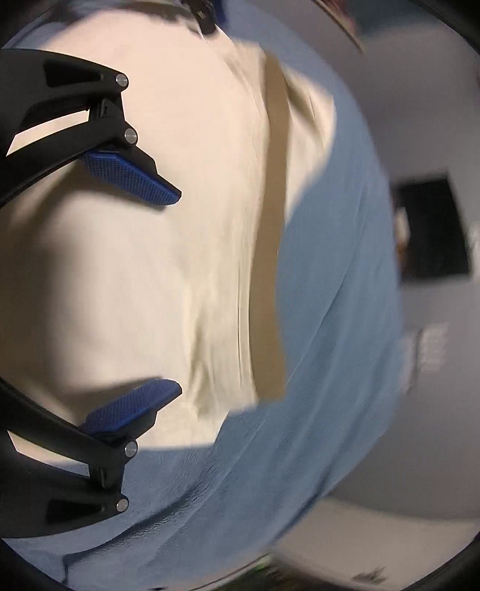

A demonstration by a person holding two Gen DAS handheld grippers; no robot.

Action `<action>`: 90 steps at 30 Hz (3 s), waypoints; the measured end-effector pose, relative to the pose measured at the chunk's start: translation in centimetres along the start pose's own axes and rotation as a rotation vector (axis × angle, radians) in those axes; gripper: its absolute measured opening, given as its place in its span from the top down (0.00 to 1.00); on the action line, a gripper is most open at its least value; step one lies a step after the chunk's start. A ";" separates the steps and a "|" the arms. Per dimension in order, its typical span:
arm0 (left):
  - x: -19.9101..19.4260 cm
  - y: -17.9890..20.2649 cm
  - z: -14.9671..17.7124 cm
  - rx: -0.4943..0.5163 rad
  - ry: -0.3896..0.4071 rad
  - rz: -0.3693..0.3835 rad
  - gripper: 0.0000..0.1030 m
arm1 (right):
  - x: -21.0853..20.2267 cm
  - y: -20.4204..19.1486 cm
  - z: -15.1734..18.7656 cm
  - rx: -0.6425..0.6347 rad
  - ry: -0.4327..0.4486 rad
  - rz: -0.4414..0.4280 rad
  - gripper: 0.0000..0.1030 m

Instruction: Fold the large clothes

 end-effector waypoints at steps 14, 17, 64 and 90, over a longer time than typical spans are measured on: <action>-2.8 -0.1 8.4 0.081 -0.117 -0.057 0.05 | -6.7 2.8 9.6 0.004 -0.065 0.082 0.12; -4.3 -1.8 10.0 0.088 -0.134 -0.103 0.05 | -8.1 6.5 10.5 0.071 -0.085 0.177 0.12; 5.5 -15.2 3.7 -0.354 -0.078 0.247 0.41 | 4.4 15.4 5.1 0.380 -0.210 -0.222 0.45; -2.5 -10.2 -0.6 -0.077 0.150 0.189 0.91 | -5.3 8.4 -1.7 -0.032 0.117 -0.034 0.92</action>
Point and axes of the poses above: each gripper's, at about its wrist camera, not at the fingertips, and x roughly the way its jaws point, y to its right, z to its underside, the point moved 7 cm from there along x, roughly the way its jaws point, and after that the axes turned 14 degrees about y, right-handed, at the moved point
